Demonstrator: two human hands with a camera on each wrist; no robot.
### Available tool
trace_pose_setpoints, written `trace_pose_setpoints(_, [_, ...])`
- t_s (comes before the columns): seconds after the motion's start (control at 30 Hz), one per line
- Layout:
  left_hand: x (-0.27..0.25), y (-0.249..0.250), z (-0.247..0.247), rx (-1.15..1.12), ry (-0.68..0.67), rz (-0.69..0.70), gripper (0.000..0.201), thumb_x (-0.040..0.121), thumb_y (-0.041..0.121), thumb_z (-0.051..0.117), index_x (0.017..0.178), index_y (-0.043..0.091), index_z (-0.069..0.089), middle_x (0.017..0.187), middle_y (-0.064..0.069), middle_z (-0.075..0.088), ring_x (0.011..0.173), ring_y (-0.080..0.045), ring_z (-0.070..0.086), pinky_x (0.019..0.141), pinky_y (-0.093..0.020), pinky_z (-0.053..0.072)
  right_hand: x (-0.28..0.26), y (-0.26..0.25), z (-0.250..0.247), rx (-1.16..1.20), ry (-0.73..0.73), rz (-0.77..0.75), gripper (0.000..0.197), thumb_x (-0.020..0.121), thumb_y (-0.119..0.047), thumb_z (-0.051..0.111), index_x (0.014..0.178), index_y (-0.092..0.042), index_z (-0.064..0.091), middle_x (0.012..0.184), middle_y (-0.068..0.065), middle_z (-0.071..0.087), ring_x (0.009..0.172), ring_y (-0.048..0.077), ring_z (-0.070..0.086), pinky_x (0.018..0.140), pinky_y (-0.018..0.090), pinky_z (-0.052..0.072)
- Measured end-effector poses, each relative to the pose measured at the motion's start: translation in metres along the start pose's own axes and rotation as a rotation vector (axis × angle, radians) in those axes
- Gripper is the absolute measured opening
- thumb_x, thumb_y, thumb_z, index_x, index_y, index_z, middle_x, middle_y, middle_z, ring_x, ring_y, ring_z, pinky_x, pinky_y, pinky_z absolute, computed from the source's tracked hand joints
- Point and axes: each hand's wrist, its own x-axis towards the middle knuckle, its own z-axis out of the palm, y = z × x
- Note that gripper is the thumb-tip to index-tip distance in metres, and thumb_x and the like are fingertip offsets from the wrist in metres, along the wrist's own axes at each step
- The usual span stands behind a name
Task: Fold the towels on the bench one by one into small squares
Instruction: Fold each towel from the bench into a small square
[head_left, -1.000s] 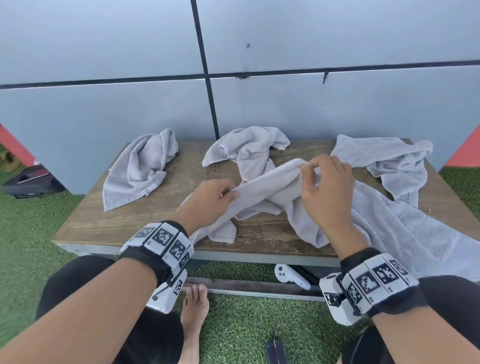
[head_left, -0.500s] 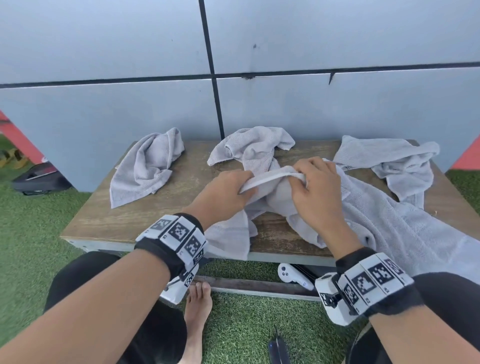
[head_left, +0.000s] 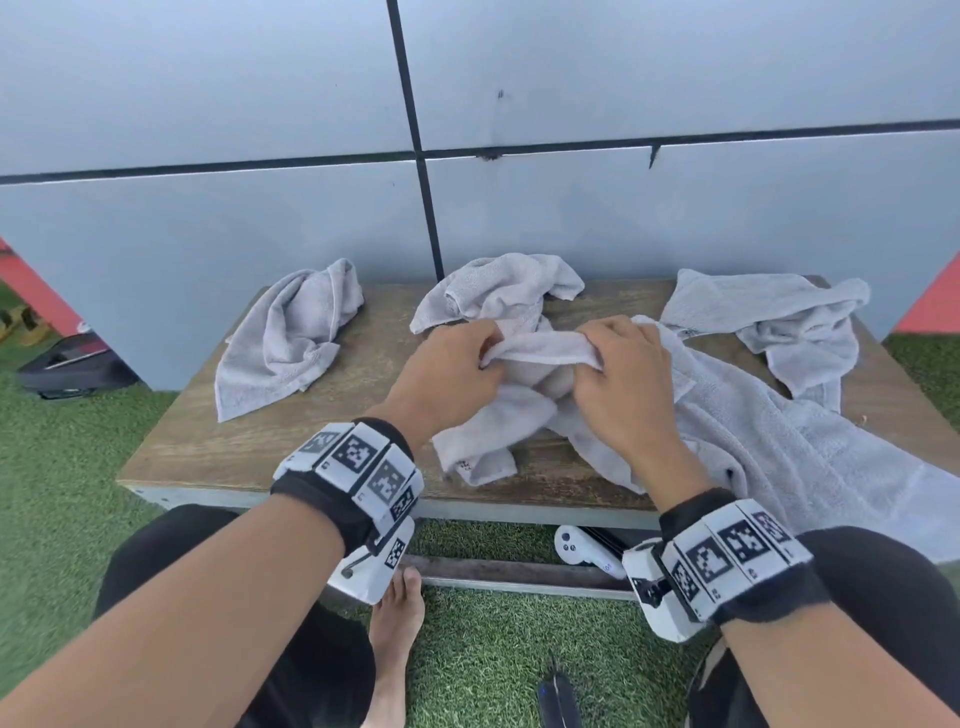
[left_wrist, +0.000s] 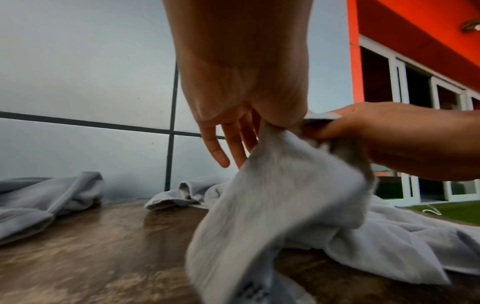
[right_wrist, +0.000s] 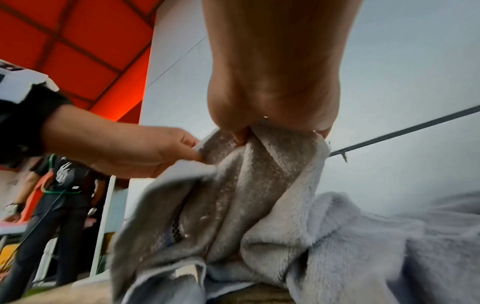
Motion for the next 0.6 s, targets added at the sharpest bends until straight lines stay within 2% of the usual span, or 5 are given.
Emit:
trace_pose_setpoints(0.17, [0.0, -0.009, -0.018, -0.078, 0.019, -0.169, 0.04, 0.093, 0.016, 0.061, 0.057, 0.014, 0.045, 0.046, 0.009, 0.043, 0.04, -0.004, 0.035, 0.043, -0.013, 0.028, 0.007, 0.01, -0.002, -0.02, -0.026, 0.19, 0.018, 0.088, -0.024, 0.042, 0.071, -0.02, 0.044, 0.087, 0.003, 0.052, 0.101, 0.038, 0.048, 0.082, 0.045, 0.038])
trace_pose_setpoints(0.23, [0.002, -0.003, -0.023, -0.206, -0.025, -0.245, 0.048, 0.095, 0.025, 0.064, 0.056, 0.016, 0.038, 0.042, 0.012, 0.033, 0.036, -0.004, 0.029, 0.039, -0.012, 0.023, 0.005, 0.009, 0.003, -0.045, -0.072, 0.142, 0.017, 0.089, -0.03, 0.056, 0.103, -0.021, 0.057, 0.11, 0.005, 0.057, 0.116, 0.035, 0.043, 0.094, 0.047, 0.037])
trace_pose_setpoints(0.33, [0.005, 0.007, -0.022, -0.25, -0.079, -0.262, 0.047, 0.093, 0.032, 0.066, 0.058, 0.016, 0.041, 0.046, 0.01, 0.035, 0.038, -0.004, 0.029, 0.041, -0.015, 0.024, -0.003, -0.005, 0.01, 0.119, -0.129, -0.099, 0.062, 0.082, -0.042, 0.07, 0.137, -0.033, 0.045, 0.133, -0.007, 0.05, 0.128, 0.021, 0.032, 0.104, 0.04, 0.031])
trace_pose_setpoints(0.47, [0.003, 0.02, -0.019, -0.335, -0.188, -0.196, 0.033, 0.084, 0.031, 0.078, 0.081, 0.002, 0.064, 0.068, -0.002, 0.056, 0.061, -0.011, 0.048, 0.058, -0.025, 0.037, -0.008, -0.016, 0.017, 0.159, -0.031, -0.206, 0.03, 0.084, -0.032, 0.066, 0.112, -0.026, 0.057, 0.111, -0.008, 0.06, 0.112, 0.023, 0.044, 0.093, 0.038, 0.035])
trace_pose_setpoints(0.6, [-0.005, 0.014, -0.017, -0.362, -0.194, -0.169, 0.041, 0.074, 0.015, 0.085, 0.107, 0.01, 0.063, 0.091, -0.001, 0.067, 0.077, -0.011, 0.058, 0.072, -0.027, 0.047, -0.007, -0.013, 0.017, 0.213, 0.026, -0.149, 0.009, 0.084, -0.023, 0.056, 0.087, -0.025, 0.048, 0.082, -0.009, 0.054, 0.083, 0.024, 0.049, 0.076, 0.046, 0.042])
